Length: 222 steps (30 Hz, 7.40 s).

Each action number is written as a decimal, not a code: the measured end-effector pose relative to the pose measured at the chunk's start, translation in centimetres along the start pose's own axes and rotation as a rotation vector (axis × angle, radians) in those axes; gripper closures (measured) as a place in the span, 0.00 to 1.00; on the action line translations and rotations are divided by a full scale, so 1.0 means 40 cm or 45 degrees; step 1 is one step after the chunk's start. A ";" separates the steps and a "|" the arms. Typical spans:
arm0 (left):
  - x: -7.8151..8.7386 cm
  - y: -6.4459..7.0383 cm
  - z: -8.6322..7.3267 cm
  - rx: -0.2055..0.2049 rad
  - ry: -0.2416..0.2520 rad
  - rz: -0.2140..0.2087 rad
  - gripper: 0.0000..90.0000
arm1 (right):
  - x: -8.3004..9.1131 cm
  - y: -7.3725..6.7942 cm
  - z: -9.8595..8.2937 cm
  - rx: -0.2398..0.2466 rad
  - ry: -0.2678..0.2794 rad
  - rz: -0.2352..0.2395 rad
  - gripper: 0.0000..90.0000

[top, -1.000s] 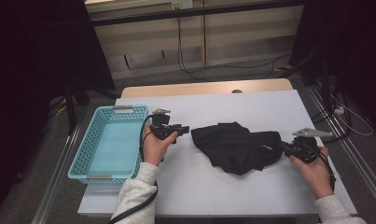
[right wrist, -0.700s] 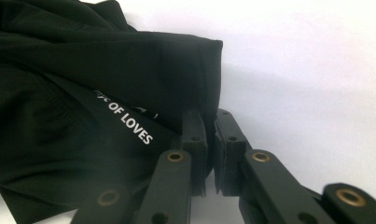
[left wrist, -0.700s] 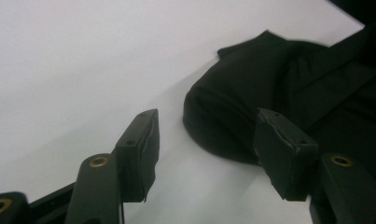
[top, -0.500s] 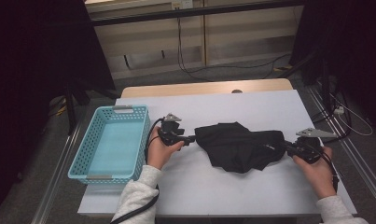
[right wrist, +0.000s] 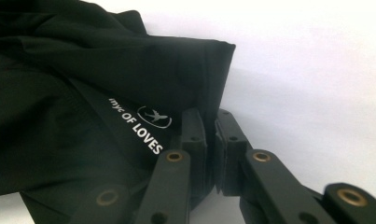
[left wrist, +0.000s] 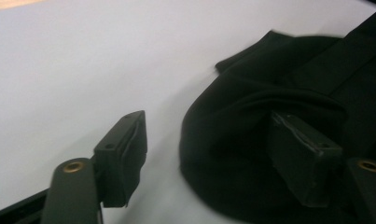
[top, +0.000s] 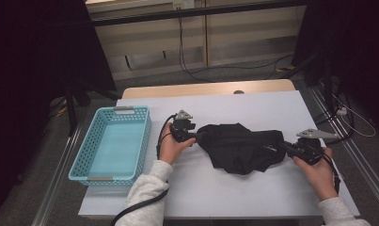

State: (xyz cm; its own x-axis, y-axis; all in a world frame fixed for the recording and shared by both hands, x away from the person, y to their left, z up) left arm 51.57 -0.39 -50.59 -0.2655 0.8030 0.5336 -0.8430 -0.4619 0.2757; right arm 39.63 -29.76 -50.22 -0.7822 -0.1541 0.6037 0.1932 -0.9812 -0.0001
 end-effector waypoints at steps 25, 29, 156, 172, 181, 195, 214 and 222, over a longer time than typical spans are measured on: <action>0.140 -0.006 0.009 0.266 0.089 0.038 0.95 | -0.051 -0.067 0.043 0.043 0.027 0.079 0.93; 0.187 -0.020 0.001 0.319 0.117 0.090 0.95 | -0.078 -0.090 0.065 0.053 0.032 0.107 0.93; 0.174 -0.133 0.180 0.514 0.249 0.122 0.95 | -0.099 0.015 0.288 -0.087 0.121 0.142 0.98; 0.075 -0.081 0.109 0.273 0.052 0.151 0.24 | -0.147 -0.011 0.214 -0.007 0.143 -0.050 0.43; 0.098 0.006 0.019 0.197 0.003 0.119 0.20 | -0.030 -0.142 0.109 0.153 0.139 0.080 0.38; 0.110 0.013 -0.031 0.158 -0.033 0.154 0.19 | -0.063 -0.309 0.089 0.313 0.090 0.260 0.64; 0.107 0.016 -0.058 0.163 -0.048 0.169 0.20 | -0.167 -0.383 0.063 0.427 -0.017 0.260 0.96; 0.110 0.020 -0.054 0.147 -0.051 0.160 0.20 | -0.104 -0.304 0.149 0.212 0.107 0.286 0.99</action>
State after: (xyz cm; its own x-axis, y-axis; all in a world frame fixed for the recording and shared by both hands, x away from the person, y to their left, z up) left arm 48.72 3.60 -49.73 -0.3448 0.7213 0.6006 -0.7442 -0.6001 0.2935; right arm 44.05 -16.49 -47.99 -0.7538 -0.3810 0.5353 0.4561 -0.8899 0.0088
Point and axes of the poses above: each handheld gripper's, and its own axes: x roughly backward along the jaws, z roughly out of its top, y roughly to its right, the point moved 9 cm from there along -x, roughly forward along the jaws, and after that the axes turned 9 degrees about -z, right-handed, at the moved point
